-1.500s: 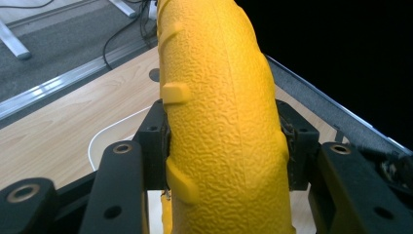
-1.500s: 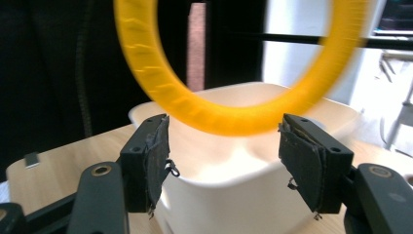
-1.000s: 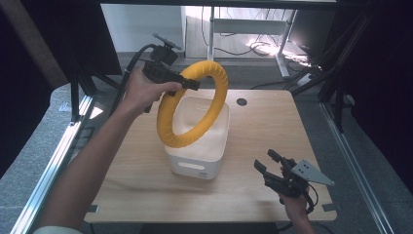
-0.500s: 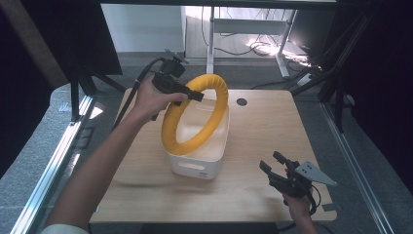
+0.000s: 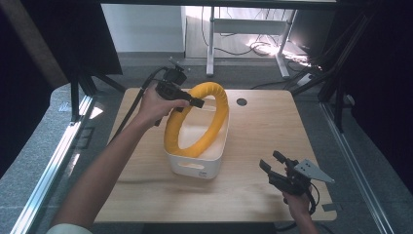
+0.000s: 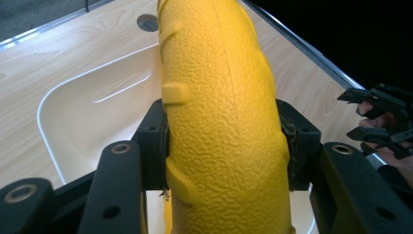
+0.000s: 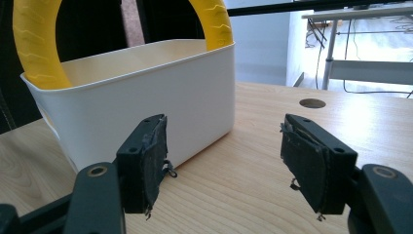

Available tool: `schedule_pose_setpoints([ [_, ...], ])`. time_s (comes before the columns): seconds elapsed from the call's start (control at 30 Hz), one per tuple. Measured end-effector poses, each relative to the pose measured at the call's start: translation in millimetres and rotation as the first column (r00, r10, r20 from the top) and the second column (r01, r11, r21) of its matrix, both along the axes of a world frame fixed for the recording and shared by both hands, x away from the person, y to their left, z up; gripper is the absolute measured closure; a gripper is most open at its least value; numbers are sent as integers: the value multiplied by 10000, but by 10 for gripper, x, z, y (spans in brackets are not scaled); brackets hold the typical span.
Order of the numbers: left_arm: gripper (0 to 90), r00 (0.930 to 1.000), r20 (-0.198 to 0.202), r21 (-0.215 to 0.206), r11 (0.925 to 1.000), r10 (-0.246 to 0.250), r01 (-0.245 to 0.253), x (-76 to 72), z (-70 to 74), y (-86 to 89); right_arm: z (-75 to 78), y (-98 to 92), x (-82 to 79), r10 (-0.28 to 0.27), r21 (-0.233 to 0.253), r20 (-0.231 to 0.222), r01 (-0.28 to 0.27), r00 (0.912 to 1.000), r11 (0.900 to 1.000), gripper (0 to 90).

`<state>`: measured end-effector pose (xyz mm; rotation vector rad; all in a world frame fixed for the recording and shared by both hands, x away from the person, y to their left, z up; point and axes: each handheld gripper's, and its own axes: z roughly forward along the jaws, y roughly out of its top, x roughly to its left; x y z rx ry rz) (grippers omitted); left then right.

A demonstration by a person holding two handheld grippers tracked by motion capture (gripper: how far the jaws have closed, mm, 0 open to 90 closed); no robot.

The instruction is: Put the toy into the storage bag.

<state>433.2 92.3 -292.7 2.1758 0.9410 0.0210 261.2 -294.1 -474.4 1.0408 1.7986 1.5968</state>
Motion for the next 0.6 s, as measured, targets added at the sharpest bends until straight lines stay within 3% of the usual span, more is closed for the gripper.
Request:
schedule_pose_setpoints([
  [0.17,471,9998,-198,-82,9999,-86,85,14,-8,19,-15,-19,1,-48,9,-45,48,10000,10000,341],
  [0.2,384,9999,-115,16,10000,12,-12,11,-6,21,-21,-21,-3,-64,-60,-37,64,10000,10000,340],
  [0.23,384,10000,-58,116,9999,59,-59,10,-8,26,-21,-21,-3,-64,-60,-37,64,10000,10000,340],
  [0.3,295,9998,79,160,9997,184,-185,0,-6,46,-20,-19,-9,-72,-29,-60,72,10000,10000,340],
  [0.47,184,9983,386,-395,9984,428,-413,-46,80,174,-11,-16,-8,-98,-92,-2,98,10000,9999,339],
  [0.6,175,9967,681,-729,9965,450,-400,-121,198,336,-6,-11,-14,-93,-142,56,93,9999,9999,338],
])
